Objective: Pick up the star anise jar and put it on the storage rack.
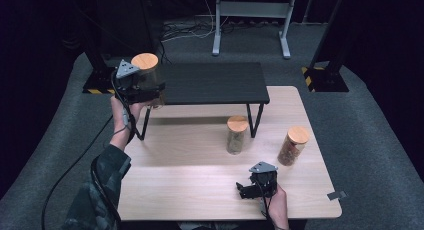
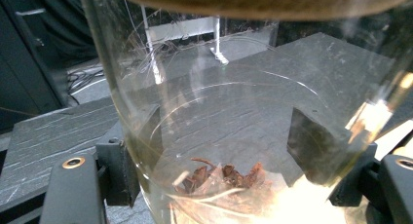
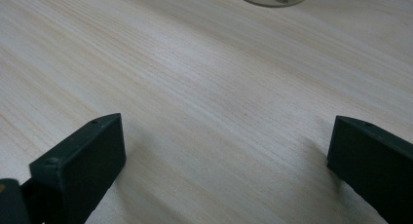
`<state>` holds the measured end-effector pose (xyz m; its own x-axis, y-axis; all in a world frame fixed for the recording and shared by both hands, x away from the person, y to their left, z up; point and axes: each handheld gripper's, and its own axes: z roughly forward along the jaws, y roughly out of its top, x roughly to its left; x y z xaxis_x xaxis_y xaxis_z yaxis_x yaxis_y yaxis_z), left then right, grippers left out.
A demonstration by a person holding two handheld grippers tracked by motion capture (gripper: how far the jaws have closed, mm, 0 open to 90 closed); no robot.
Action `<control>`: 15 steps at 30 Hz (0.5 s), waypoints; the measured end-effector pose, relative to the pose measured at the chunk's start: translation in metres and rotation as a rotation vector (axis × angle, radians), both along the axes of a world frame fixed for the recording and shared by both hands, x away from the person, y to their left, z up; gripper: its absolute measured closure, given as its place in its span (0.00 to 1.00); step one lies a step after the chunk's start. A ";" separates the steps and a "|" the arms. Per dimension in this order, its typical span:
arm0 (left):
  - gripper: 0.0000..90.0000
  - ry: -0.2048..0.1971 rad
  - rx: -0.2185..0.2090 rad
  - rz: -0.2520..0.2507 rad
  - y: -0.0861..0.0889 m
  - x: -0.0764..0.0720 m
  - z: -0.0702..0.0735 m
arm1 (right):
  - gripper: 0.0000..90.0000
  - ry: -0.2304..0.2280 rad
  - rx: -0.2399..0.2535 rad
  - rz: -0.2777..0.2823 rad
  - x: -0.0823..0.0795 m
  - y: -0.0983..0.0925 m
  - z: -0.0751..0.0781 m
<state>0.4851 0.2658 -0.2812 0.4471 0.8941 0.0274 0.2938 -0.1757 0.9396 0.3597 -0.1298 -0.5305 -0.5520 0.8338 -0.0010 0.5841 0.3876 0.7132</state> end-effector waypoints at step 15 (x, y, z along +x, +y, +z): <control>0.28 0.011 -0.016 0.024 0.004 0.012 -0.004 | 0.00 0.000 0.000 0.000 0.000 0.000 0.000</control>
